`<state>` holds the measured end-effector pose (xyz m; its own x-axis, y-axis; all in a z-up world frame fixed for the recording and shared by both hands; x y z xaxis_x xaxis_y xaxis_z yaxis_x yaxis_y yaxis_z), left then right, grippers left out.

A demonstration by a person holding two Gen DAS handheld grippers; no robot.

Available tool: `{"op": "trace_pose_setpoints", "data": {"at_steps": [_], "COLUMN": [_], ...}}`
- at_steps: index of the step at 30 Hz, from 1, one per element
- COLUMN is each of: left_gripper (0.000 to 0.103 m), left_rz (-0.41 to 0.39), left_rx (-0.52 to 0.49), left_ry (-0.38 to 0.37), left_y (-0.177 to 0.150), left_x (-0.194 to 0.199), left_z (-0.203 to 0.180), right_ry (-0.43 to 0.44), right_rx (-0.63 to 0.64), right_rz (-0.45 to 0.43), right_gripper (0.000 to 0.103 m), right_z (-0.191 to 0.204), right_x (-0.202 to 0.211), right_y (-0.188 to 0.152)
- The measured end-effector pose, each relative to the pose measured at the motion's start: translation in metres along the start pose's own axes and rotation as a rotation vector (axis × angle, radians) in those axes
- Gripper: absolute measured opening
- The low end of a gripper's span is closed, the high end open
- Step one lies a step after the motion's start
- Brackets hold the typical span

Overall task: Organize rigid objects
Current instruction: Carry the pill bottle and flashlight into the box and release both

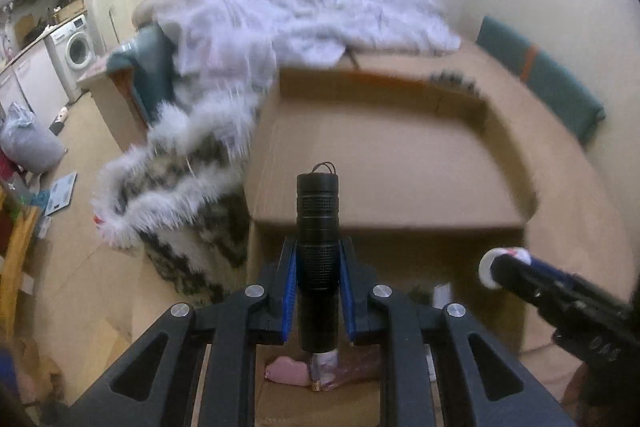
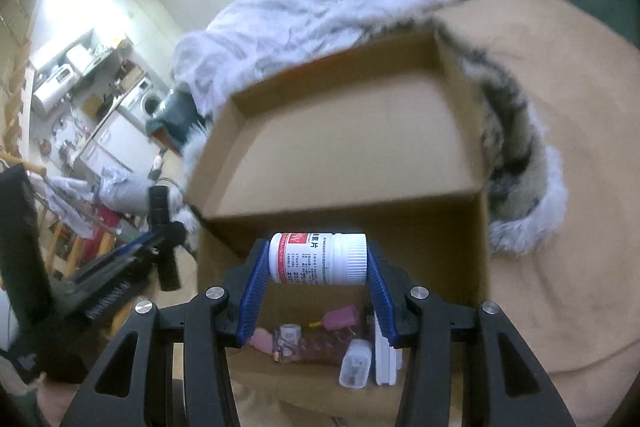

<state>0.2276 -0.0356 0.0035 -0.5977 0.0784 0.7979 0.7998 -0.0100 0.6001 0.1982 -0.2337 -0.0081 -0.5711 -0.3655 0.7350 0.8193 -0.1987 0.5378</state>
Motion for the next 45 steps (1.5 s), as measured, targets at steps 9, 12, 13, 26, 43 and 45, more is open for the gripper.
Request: {"op": "trace_pose_setpoints", "data": {"at_steps": [9, 12, 13, 26, 43, 45], "left_gripper": [0.017, 0.017, 0.017, 0.017, 0.067, 0.067], "left_rz": [0.153, 0.198, 0.211, 0.257, 0.224, 0.222], "left_rx": [-0.04, -0.033, -0.024, -0.018, -0.065, -0.074], "left_ry": [-0.004, 0.007, 0.008, 0.02, 0.074, 0.067], "left_y": [-0.045, -0.055, -0.057, -0.077, -0.071, -0.07], "left_x": [-0.064, -0.073, -0.076, -0.083, -0.077, -0.076], "left_z": [-0.01, -0.008, -0.006, -0.009, -0.02, -0.023], "right_ry": [-0.083, -0.104, -0.107, -0.086, -0.023, -0.025], "right_rx": [0.041, 0.041, 0.038, 0.068, -0.012, -0.012], "right_rz": [0.194, 0.222, 0.222, 0.208, 0.122, 0.092], "right_gripper": [0.05, 0.05, 0.05, 0.05, 0.082, 0.09], "right_z": [-0.017, -0.02, -0.021, -0.011, -0.016, -0.016], "right_x": [-0.066, -0.075, -0.077, -0.076, -0.063, -0.059], "right_y": [-0.04, -0.041, -0.04, -0.043, -0.026, -0.024]}}
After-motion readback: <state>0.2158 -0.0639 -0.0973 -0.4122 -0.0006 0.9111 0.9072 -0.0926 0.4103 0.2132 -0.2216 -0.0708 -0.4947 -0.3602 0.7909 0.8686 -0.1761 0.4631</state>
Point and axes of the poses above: each gripper's, at about its wrist camera, not at the fingertips, and x roughly against the way its jaws point, z to its left, y to its top, the point moved 2 cm from there along -x, roughly the way its jaws point, and after that the axes turned 3 degrees about -z, right-handed, at the moved point
